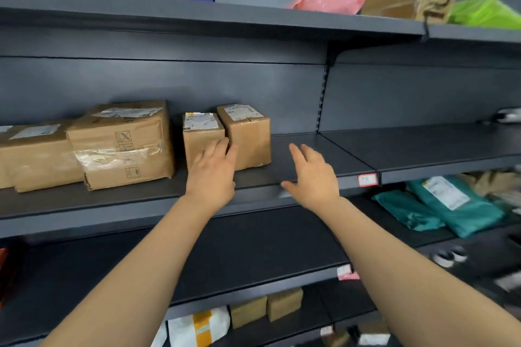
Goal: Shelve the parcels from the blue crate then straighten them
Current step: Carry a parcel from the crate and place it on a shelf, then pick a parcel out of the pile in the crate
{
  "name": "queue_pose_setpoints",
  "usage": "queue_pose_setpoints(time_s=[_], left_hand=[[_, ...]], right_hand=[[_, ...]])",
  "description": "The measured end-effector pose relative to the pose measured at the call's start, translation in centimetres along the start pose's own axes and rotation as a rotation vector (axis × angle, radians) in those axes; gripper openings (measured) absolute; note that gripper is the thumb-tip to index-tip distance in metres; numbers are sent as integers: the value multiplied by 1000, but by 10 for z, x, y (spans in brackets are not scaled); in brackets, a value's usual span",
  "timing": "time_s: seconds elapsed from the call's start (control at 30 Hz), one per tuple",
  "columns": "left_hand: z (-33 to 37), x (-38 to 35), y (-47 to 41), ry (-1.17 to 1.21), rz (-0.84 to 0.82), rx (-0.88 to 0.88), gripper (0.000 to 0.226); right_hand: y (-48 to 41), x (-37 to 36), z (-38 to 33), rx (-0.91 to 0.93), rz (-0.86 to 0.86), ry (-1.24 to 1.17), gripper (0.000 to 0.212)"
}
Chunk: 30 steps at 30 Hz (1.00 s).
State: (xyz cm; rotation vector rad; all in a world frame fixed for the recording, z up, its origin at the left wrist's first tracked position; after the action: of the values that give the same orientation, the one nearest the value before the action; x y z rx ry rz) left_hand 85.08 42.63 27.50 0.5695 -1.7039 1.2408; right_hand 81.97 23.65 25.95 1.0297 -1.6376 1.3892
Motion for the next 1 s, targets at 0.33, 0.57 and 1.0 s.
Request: queue_pose_setpoints(time_s=[0.33,0.57,1.0], left_hand=[[110,-3,77,40,-196,-351,83],[220,10,144,116,-198,-594,76],[461,82,328,280,-220,-952,71]], right_hand=[[169,35,55,-344,-126,275,74],[300,73,109,-557,-186,366,64],[600,178,191,-920,-238,450,56]])
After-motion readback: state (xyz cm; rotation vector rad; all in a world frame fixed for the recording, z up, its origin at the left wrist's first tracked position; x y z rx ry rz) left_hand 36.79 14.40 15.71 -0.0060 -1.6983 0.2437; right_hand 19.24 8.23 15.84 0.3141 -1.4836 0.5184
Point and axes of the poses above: each hand's wrist, its own y-axis away from the middle knuckle, its own x-axis out of the back of the hand, z = x × y, the point moved 5 cm from there along -y, towards the middle knuckle, and after that the axes turned 1 degree about -z, right-handed, at the moved point
